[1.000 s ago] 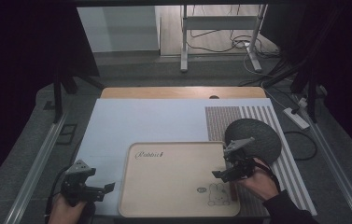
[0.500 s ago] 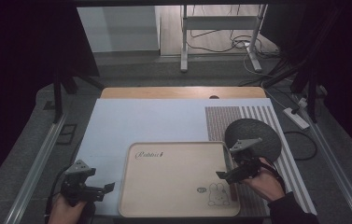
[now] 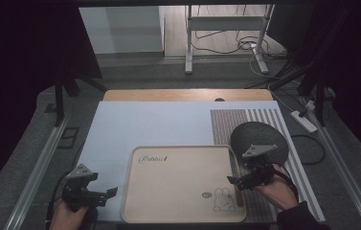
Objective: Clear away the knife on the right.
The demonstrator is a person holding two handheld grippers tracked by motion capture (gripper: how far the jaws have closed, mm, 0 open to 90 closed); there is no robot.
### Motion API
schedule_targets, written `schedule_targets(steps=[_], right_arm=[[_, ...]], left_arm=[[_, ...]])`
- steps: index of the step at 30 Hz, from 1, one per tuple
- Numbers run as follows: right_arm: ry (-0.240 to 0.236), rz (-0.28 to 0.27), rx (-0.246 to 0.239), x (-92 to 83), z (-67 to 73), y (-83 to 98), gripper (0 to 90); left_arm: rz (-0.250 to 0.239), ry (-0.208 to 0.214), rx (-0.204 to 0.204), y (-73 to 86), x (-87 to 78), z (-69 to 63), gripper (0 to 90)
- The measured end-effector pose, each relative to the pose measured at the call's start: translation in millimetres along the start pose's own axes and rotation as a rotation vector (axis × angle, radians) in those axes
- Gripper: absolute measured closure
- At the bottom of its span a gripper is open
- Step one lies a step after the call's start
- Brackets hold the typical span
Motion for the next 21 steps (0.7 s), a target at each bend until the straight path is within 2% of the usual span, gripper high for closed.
schedule_targets(steps=[21], right_arm=[[0.034,-0.021,0.057,-19.9,-1.2,22.4,0.0]], left_arm=[[-0.002,-0.001,-0.002,0.2,-0.1,0.1,2.5]])
Point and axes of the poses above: each handheld gripper's, and its own axes: x roughly forward along the jaws, y roughly out of its underside, z roughly to its left, the point moved 2 cm from there along x, roughly forward along the jaws, and after that the axes turned 6 degrees about -y, right-handed, at the moved point
